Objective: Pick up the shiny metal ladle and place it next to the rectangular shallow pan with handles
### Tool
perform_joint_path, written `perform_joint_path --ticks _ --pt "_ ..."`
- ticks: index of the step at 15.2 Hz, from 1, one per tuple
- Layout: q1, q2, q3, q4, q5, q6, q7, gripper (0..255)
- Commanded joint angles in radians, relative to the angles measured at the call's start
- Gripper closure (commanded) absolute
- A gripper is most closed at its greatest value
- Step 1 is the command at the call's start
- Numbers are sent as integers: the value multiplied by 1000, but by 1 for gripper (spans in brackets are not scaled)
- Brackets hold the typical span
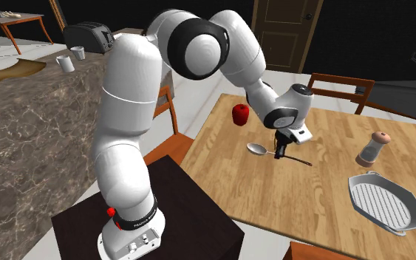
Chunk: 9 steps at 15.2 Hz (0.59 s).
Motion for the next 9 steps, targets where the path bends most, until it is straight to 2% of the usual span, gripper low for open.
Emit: perform_joint_path --ticks 1,9 --pt "-10 63 -3 104 -4 -44 -3 255" --pt "-56 341 -9 587 -18 -251 1 255"
